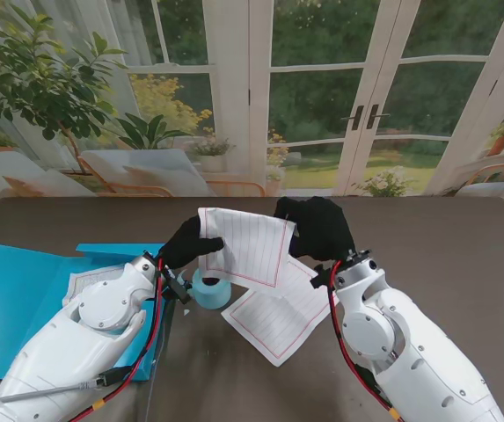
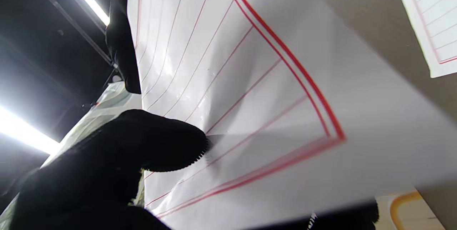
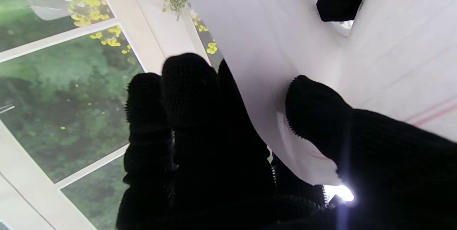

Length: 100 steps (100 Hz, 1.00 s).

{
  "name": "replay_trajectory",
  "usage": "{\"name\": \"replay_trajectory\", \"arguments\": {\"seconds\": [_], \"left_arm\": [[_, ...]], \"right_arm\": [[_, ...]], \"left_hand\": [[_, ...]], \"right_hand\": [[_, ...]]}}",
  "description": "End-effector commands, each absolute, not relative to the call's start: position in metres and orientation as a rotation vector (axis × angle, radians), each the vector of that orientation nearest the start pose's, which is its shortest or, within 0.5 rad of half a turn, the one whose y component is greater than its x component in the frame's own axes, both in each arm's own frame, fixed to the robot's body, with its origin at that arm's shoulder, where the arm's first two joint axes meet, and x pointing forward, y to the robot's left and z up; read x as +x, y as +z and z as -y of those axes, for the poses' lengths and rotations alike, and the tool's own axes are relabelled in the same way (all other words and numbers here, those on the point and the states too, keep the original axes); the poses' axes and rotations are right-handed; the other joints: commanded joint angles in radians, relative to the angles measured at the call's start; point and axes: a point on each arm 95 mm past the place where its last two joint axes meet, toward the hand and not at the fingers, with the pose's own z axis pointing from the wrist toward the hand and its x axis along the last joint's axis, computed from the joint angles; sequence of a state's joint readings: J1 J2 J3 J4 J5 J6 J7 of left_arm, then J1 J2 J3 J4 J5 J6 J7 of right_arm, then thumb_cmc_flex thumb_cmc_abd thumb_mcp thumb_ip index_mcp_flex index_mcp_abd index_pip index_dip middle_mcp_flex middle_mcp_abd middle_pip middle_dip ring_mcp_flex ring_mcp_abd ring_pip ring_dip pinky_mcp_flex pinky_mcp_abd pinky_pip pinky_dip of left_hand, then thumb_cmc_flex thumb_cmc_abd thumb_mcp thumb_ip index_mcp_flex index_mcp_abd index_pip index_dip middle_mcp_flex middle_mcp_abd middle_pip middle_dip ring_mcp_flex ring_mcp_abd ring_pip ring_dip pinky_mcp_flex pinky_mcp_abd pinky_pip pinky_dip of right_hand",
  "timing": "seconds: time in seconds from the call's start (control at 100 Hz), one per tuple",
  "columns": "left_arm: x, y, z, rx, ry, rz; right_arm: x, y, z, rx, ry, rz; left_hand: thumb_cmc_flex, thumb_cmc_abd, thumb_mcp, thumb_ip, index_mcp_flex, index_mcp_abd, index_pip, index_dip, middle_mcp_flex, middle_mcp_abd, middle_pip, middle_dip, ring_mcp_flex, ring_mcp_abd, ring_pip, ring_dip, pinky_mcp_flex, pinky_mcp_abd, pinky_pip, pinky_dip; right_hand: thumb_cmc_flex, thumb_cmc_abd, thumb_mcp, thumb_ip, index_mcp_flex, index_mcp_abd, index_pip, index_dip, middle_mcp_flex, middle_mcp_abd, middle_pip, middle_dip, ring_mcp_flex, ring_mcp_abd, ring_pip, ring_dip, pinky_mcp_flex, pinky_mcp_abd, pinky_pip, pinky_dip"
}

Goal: Peel a label from the label roll, stick it on the side of the file box and file the documents

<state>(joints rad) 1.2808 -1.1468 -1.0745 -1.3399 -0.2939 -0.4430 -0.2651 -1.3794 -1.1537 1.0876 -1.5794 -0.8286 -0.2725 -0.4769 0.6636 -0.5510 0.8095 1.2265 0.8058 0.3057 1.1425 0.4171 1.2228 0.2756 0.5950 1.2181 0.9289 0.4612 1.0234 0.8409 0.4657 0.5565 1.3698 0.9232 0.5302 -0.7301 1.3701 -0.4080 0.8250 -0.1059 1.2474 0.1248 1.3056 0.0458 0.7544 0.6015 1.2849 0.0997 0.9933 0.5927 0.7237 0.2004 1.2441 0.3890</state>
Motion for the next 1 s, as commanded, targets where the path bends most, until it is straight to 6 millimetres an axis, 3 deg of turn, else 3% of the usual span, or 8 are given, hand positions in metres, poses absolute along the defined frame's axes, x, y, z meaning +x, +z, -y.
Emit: {"name": "replay_trajectory", "arguments": {"seconds": [0.0,0.19,0.28,0.33,0.37,0.4,0.67,0.99], "left_arm": [[0.454,-0.288,0.052,-1.925,-2.725,-1.015],[0.451,-0.289,0.052,-1.955,-2.783,-0.923],[0.449,-0.289,0.051,-1.952,-2.783,-0.916],[0.449,-0.289,0.049,-1.95,-2.779,-0.918],[0.448,-0.289,0.048,-1.949,-2.777,-0.917],[0.448,-0.289,0.047,-1.947,-2.776,-0.915],[0.447,-0.285,0.031,-1.921,-2.758,-0.871],[0.43,-0.257,-0.021,-1.807,-2.6,-0.883]], "right_arm": [[0.422,-0.235,-0.065,0.83,2.169,-1.078],[0.422,-0.242,-0.062,0.854,2.158,-1.097],[0.423,-0.244,-0.059,0.864,2.143,-1.117],[0.423,-0.245,-0.058,0.868,2.13,-1.138],[0.424,-0.246,-0.056,0.869,2.121,-1.149],[0.424,-0.246,-0.056,0.869,2.114,-1.157],[0.429,-0.245,-0.043,0.883,2.019,-1.229],[0.43,-0.24,-0.024,0.963,1.993,-1.167]], "left_hand": [[0.031,-0.047,0.043,0.066,0.028,-0.018,0.043,0.014,0.066,-0.055,0.027,0.002,0.07,0.007,0.045,0.002,0.088,0.012,0.097,-0.005],[0.055,-0.067,0.073,0.105,0.052,-0.016,0.059,0.055,0.116,-0.078,0.046,-0.017,0.154,-0.008,0.068,-0.035,0.178,0.044,0.163,-0.067],[0.059,-0.068,0.077,0.111,0.058,-0.017,0.059,0.062,0.123,-0.083,0.045,-0.02,0.166,-0.011,0.066,-0.039,0.187,0.048,0.171,-0.072],[0.06,-0.066,0.078,0.113,0.058,-0.017,0.058,0.064,0.123,-0.085,0.045,-0.02,0.166,-0.011,0.065,-0.039,0.186,0.048,0.172,-0.073],[0.06,-0.067,0.081,0.115,0.058,-0.017,0.057,0.065,0.124,-0.086,0.046,-0.018,0.166,-0.011,0.065,-0.04,0.186,0.048,0.173,-0.075],[0.062,-0.068,0.083,0.117,0.059,-0.016,0.057,0.066,0.124,-0.086,0.046,-0.017,0.168,-0.013,0.065,-0.04,0.186,0.048,0.174,-0.076],[0.065,-0.067,0.091,0.123,0.054,-0.01,0.054,0.077,0.124,-0.088,0.044,-0.01,0.163,-0.012,0.059,-0.041,0.178,0.047,0.172,-0.085],[0.063,-0.061,0.098,0.125,0.038,-0.01,0.056,0.089,0.109,-0.086,0.043,0.011,0.134,-0.016,0.06,-0.03,0.147,0.032,0.154,-0.097]], "right_hand": [[0.047,0.017,0.074,-0.007,0.01,-0.041,0.089,0.022,0.024,0.029,0.003,0.02,0.023,0.001,-0.011,-0.008,0.122,-0.013,0.009,0.018],[0.039,0.067,0.014,0.012,-0.059,-0.026,0.04,0.017,-0.05,0.032,-0.002,0.0,0.02,0.022,-0.118,-0.049,0.045,0.035,0.011,0.033],[-0.021,0.073,0.006,0.038,-0.206,-0.003,-0.071,0.023,-0.158,0.03,-0.036,-0.019,-0.024,0.055,-0.265,-0.07,-0.047,0.065,-0.012,0.048],[-0.087,0.112,0.017,0.116,-0.265,0.029,-0.187,0.061,-0.242,0.037,-0.047,-0.042,-0.086,0.074,-0.338,-0.066,-0.104,0.077,-0.033,0.053],[-0.129,0.137,0.023,0.216,-0.31,0.052,-0.3,0.2,-0.316,0.042,-0.044,-0.082,-0.15,0.088,-0.393,-0.074,-0.157,0.082,-0.059,0.051],[-0.144,0.137,0.023,0.251,-0.349,0.061,-0.33,0.224,-0.362,0.047,-0.05,-0.095,-0.193,0.097,-0.418,-0.084,-0.19,0.084,-0.073,0.048],[-0.204,0.058,-0.047,0.254,-0.662,0.153,-0.412,0.163,-0.843,0.118,-0.071,-0.209,-0.64,0.164,-0.576,-0.222,-0.491,0.092,-0.265,-0.006],[-0.222,0.06,-0.078,0.257,-0.67,0.15,-0.428,0.139,-0.883,0.115,-0.066,-0.227,-0.711,0.168,-0.588,-0.245,-0.544,0.078,-0.321,-0.004]]}}
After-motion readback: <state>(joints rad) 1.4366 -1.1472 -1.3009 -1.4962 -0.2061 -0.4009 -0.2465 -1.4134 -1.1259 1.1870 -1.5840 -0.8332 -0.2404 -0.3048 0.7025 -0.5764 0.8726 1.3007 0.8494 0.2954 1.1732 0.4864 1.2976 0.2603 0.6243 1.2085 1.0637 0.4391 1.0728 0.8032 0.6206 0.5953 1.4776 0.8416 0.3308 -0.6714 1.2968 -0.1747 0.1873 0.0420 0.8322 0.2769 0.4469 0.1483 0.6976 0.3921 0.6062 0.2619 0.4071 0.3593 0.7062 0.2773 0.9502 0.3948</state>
